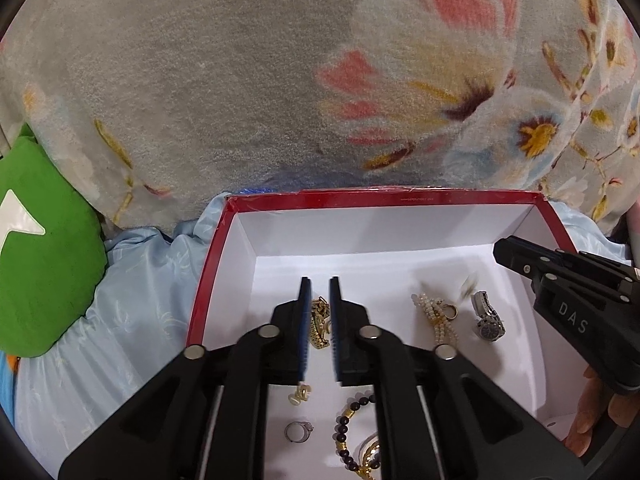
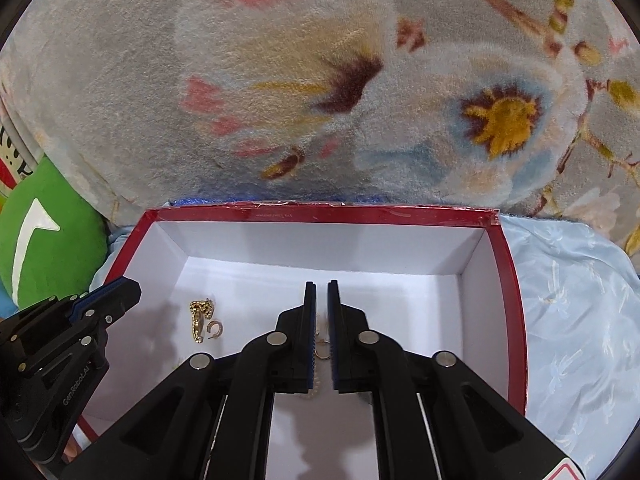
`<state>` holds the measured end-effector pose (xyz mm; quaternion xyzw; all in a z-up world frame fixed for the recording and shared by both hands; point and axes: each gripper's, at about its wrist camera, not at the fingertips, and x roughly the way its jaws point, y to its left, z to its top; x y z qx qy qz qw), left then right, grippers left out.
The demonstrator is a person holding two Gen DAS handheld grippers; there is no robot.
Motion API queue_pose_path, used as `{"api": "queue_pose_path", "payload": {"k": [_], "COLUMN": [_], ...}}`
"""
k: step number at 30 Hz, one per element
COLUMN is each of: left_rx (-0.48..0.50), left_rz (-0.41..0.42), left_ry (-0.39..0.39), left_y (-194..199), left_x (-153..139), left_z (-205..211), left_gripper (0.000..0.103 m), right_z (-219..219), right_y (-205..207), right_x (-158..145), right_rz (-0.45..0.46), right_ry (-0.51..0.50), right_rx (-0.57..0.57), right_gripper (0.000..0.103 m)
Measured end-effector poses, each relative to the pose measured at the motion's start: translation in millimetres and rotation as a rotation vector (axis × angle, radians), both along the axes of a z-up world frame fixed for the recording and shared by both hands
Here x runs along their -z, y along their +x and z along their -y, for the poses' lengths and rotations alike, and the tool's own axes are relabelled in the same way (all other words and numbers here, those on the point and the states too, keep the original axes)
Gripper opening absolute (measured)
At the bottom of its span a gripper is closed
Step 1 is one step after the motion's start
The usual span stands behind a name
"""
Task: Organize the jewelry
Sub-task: 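Open the left tool to drop its earring into the box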
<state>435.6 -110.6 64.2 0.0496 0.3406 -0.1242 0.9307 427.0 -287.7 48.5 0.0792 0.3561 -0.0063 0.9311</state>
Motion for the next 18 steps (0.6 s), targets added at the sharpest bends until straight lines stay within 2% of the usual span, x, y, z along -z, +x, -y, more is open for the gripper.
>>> {"api": "queue_pose_path", "payload": {"k": [2,3,6,18], "left_rx": [-0.018,-0.024,-0.026,-0.021], "left_rz": [0.000,0.008,0.015,0.019], "left_ry": [-0.012,-0.020,-0.023,-0.023], "left_y": [0.7,-0.4,-2.5,-11.4], "left_x": [0.8,0.3,-0.5,1.1], "left_z": [-3.5,-4.9,-6.7,-6.4], "left_gripper": [0.045,0.049,0.051,0.051], "right_z": [0.5,0.6,0.0,-7.2], "right_y": [-1.0,-2.4,-6.0,-17.9], "right_x": [-0.7,-1.4,-3.2,-0.5], "right_rz": [0.002,0.005,0.010,0.006], "right_ry": [-0.002,-0.004,-0.006,-0.014], "right_rx": [0.003,0.002,-0.002,-0.011], "right_gripper": [0.015,0.016,0.021,0.024]}}
